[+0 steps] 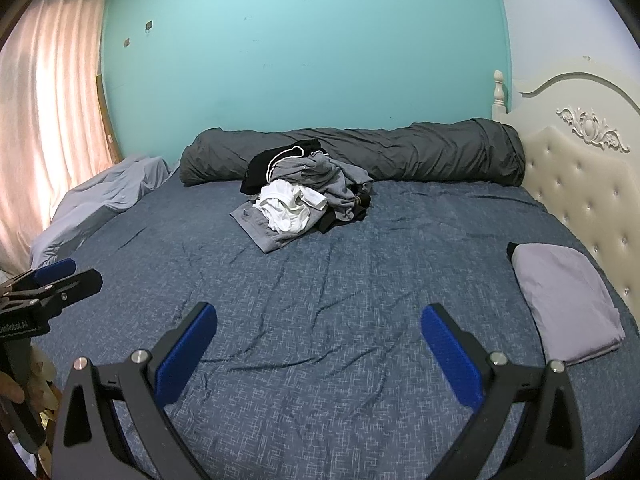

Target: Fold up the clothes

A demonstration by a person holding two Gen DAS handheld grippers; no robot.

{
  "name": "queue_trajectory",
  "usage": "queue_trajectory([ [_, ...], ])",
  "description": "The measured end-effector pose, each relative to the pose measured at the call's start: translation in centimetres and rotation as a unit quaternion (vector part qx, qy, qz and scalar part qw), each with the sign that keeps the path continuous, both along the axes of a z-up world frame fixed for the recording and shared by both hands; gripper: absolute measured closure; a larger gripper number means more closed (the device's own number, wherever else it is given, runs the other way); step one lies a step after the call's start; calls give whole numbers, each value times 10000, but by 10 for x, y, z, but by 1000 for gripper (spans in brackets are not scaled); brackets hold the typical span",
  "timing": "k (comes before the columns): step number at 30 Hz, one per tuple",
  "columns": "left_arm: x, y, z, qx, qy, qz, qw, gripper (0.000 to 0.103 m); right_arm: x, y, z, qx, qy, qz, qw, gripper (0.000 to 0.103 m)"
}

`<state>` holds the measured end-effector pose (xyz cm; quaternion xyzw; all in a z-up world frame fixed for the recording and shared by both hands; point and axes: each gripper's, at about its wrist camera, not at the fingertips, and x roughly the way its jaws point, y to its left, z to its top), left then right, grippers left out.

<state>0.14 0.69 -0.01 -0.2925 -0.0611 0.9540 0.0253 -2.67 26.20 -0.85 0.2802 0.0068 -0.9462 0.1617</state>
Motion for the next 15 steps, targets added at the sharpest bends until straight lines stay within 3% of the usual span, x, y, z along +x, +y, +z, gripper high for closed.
queue_trajectory([
  [15,3,4,1,-7,41,-34,10000,0,1,2,1,-28,13,-14,10000,0],
])
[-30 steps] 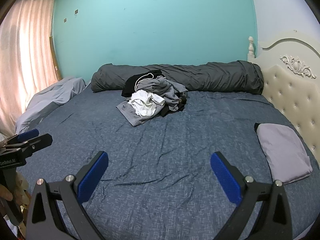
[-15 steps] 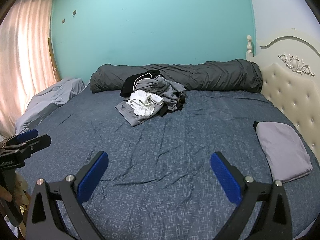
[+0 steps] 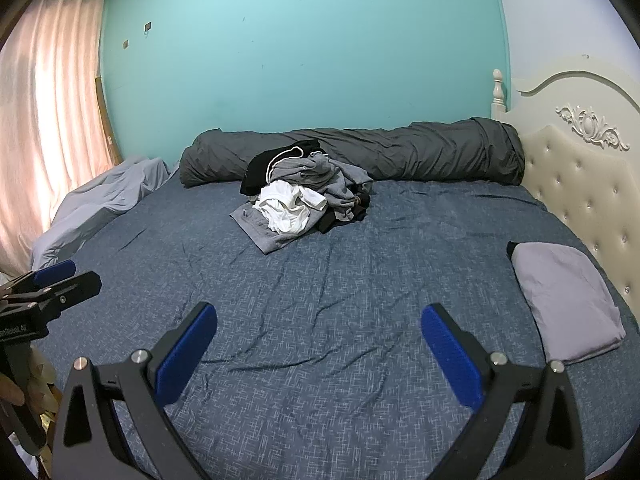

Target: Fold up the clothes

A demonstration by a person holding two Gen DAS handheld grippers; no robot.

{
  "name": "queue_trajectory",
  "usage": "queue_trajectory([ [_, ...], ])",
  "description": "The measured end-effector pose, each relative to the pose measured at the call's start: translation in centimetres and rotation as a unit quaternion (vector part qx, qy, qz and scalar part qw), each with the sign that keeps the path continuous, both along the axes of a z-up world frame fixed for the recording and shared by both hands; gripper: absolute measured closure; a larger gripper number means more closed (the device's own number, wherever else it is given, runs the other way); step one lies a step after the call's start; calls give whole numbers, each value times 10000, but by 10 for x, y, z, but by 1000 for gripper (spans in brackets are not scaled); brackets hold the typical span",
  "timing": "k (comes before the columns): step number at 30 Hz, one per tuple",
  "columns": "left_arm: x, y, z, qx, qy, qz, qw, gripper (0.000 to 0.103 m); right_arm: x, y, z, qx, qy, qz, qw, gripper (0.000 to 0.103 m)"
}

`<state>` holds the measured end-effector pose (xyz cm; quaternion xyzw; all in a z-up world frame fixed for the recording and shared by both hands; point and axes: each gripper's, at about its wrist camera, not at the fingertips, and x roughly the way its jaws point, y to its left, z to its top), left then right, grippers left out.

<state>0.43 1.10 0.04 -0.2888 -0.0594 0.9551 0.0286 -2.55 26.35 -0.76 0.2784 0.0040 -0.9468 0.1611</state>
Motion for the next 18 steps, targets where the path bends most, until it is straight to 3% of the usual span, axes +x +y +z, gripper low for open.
queue_trajectory([
  [18,0,0,1,-3,-17,-29,10000,0,-1,-1,4,2,-15,9,10000,0],
])
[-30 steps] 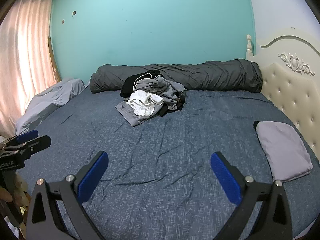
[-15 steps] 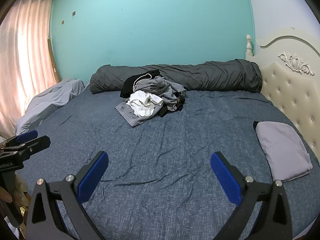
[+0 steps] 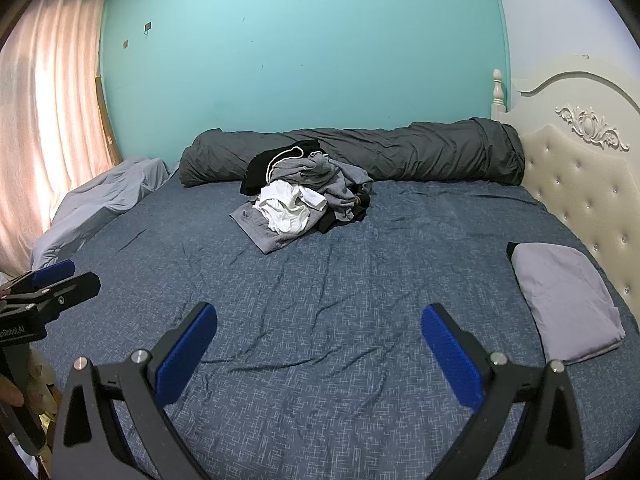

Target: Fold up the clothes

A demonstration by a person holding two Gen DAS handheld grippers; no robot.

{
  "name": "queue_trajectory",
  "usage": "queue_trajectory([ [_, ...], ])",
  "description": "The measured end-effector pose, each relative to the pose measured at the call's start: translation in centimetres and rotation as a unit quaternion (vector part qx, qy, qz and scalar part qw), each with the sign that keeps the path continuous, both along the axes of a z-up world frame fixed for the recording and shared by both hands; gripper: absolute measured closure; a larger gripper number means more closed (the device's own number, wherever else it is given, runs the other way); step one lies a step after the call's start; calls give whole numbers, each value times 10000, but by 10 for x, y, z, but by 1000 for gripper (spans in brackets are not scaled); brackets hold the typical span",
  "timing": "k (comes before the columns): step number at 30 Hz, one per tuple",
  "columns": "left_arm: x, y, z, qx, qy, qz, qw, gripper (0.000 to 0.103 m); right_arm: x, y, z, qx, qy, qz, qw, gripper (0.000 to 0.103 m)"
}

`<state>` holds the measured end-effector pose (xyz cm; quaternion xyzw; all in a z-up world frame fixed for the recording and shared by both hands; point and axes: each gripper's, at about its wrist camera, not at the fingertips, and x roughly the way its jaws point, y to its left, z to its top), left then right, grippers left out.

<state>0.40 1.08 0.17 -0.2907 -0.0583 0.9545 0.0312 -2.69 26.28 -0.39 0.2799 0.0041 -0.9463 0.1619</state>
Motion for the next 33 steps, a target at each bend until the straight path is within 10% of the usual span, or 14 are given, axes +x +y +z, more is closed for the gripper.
queue_trajectory([
  [33,-40,-19,-14,33,-326,225,9992,0,-30,2,-23,-75,-273,15,9996,0],
])
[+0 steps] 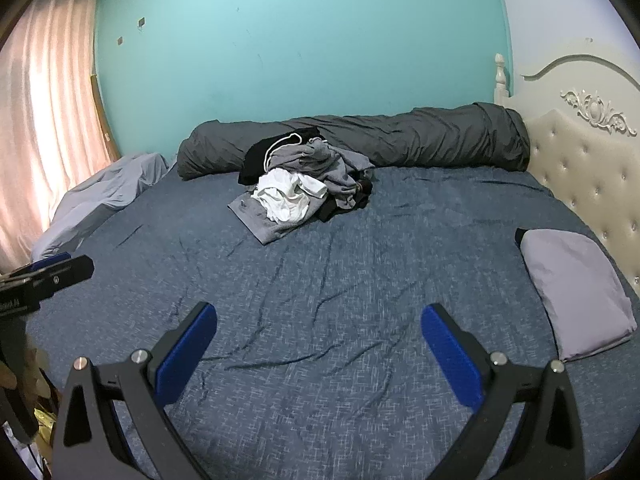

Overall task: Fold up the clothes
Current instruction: 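Move the left tool to the black sweatshirt and close on its hem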

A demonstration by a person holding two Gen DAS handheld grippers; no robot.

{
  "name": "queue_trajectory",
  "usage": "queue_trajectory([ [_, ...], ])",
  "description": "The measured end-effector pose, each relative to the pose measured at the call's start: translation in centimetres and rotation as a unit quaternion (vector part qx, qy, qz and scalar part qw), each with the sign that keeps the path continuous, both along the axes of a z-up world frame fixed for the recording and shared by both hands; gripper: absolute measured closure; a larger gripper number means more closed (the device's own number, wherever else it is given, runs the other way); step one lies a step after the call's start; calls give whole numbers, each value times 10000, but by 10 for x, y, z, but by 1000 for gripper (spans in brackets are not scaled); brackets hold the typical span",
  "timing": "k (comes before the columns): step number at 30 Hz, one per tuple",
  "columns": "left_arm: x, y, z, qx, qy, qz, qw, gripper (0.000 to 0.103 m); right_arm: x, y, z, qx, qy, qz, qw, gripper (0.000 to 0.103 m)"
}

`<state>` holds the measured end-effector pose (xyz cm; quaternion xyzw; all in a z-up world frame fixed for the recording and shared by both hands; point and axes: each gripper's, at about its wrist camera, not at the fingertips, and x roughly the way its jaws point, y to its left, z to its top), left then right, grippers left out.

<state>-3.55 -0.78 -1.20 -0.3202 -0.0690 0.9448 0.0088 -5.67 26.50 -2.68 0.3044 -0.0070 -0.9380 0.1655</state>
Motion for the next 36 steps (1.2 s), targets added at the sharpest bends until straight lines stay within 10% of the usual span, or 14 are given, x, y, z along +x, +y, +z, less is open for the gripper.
queue_trajectory([
  [17,-147,-44,-43,-59,-209,372,9991,0,-84,8,-65,-128,-341,-145,9992,0],
  [36,-359,-142,-134,480,-505,1186,9905,0,-275,-32,-162,-182,-1076,49,9940,0],
])
